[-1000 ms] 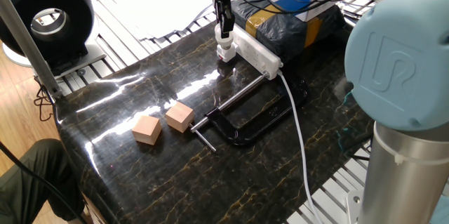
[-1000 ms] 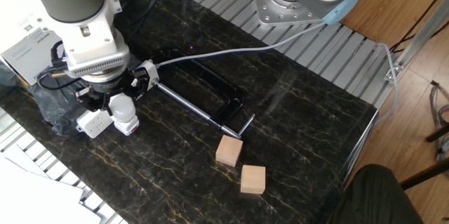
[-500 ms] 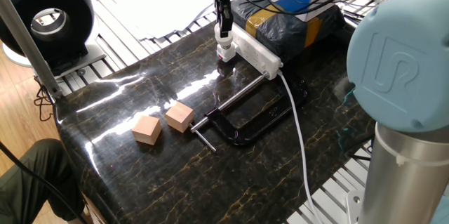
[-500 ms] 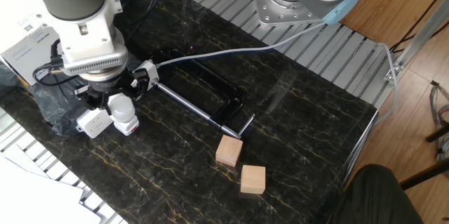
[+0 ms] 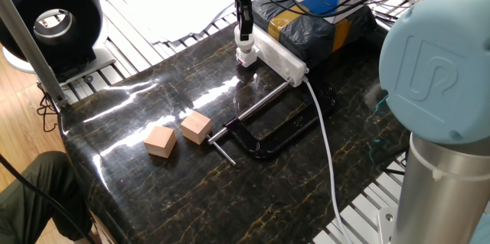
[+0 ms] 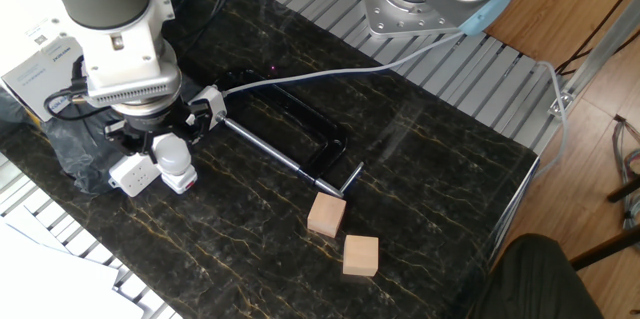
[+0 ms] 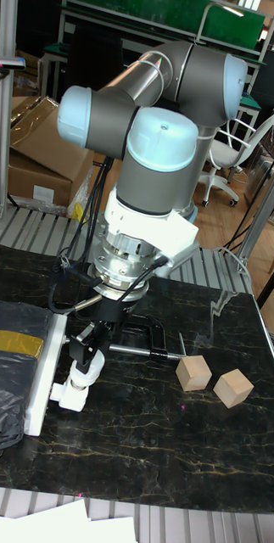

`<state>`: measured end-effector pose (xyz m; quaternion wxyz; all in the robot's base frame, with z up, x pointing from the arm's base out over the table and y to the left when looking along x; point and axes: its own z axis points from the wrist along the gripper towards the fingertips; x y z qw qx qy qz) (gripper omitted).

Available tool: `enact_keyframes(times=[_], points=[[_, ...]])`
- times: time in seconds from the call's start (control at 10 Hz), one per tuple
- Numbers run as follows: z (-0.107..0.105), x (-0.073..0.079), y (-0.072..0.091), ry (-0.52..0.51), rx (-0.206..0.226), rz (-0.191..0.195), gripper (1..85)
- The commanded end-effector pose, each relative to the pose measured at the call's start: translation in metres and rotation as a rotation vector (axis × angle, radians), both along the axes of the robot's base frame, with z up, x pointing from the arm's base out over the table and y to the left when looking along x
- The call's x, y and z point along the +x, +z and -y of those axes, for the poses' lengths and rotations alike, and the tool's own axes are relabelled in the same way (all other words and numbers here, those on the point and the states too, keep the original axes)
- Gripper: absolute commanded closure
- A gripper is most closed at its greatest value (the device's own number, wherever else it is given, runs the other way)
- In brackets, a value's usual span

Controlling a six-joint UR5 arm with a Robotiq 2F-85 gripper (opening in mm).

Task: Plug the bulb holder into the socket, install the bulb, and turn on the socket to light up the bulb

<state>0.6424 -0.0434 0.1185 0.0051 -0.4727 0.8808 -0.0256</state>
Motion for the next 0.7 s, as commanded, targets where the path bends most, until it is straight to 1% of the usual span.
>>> enact_keyframes(times=[0.0, 0.6], points=[[-0.0032, -0.0005, -0.0001, -0.032, 0.017, -0.001, 84.7], [-0.0045, -0.0029, -0.002, -0.143, 0.028, -0.01, 84.7]])
